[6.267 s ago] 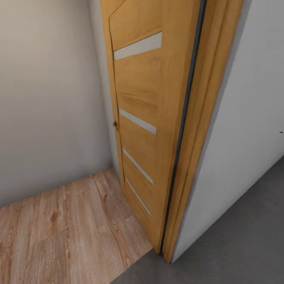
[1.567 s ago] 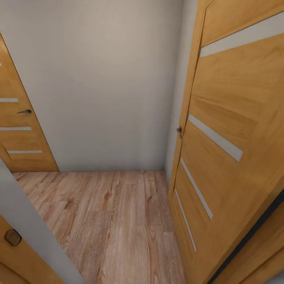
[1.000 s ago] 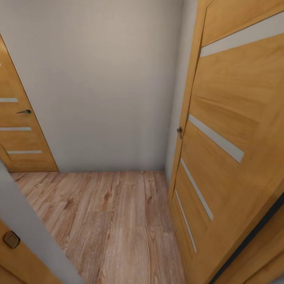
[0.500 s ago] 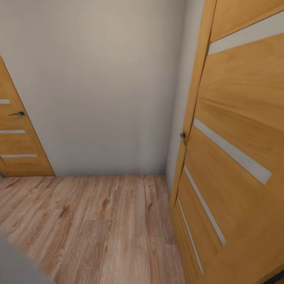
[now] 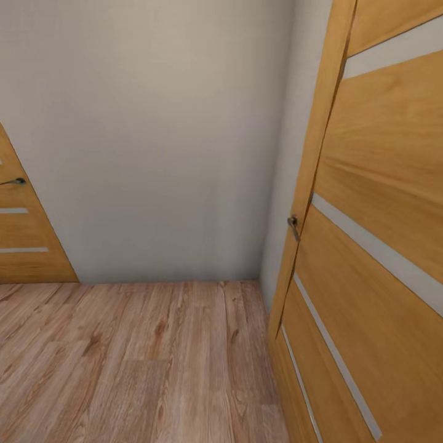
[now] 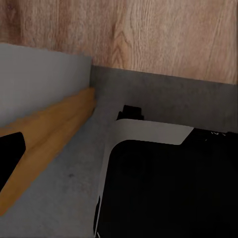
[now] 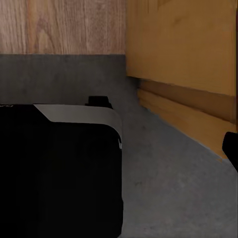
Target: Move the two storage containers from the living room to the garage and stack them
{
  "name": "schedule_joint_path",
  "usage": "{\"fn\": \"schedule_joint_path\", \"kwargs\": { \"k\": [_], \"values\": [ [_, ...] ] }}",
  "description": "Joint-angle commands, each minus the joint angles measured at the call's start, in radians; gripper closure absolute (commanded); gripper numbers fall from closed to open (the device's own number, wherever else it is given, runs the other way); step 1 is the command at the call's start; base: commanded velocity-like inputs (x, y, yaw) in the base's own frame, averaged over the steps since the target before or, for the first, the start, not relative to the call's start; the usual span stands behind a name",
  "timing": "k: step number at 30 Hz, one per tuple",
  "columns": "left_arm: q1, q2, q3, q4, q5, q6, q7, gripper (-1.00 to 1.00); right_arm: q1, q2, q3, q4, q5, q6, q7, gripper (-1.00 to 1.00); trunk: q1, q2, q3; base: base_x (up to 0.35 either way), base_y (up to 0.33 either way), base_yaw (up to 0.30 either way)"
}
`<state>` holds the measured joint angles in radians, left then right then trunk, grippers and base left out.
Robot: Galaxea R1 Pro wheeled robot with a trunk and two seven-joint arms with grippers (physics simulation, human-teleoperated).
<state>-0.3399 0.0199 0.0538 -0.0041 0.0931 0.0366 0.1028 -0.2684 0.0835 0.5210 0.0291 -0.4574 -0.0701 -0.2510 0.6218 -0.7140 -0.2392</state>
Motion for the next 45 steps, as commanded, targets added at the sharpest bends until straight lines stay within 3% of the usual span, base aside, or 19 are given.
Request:
{"fn": "schedule_joint_path", "kwargs": {
  "k": [1, 12, 29, 45],
  "values": [
    [-0.001, 0.000, 0.004, 0.000, 0.008, 0.003, 0.001, -1.00, -0.001, 0.001, 0.008, 0.003, -0.010, -0.006, -0.001, -1.00, 0.001, -0.001, -0.001, 0.299, 0.000, 0.000],
    [-0.001, 0.000, 0.004, 0.000, 0.008, 0.003, 0.002, -1.00, -0.001, -0.001, 0.008, 0.003, -0.010, -0.009, -0.001, -1.00, 0.001, -0.001, -0.001, 0.257, 0.000, 0.006],
    [-0.001, 0.001, 0.004, 0.000, 0.007, 0.003, 0.001, -1.00, -0.002, -0.001, 0.008, 0.003, -0.010, -0.010, -0.001, -1.00, 0.001, -0.001, -0.001, 0.039, 0.000, 0.170],
    [-0.001, 0.002, 0.004, 0.000, 0.008, 0.003, 0.000, -1.00, -0.002, -0.001, 0.008, 0.003, -0.010, -0.010, -0.001, -1.00, 0.001, -0.001, -0.001, 0.304, 0.000, 0.002]
  ]
}}
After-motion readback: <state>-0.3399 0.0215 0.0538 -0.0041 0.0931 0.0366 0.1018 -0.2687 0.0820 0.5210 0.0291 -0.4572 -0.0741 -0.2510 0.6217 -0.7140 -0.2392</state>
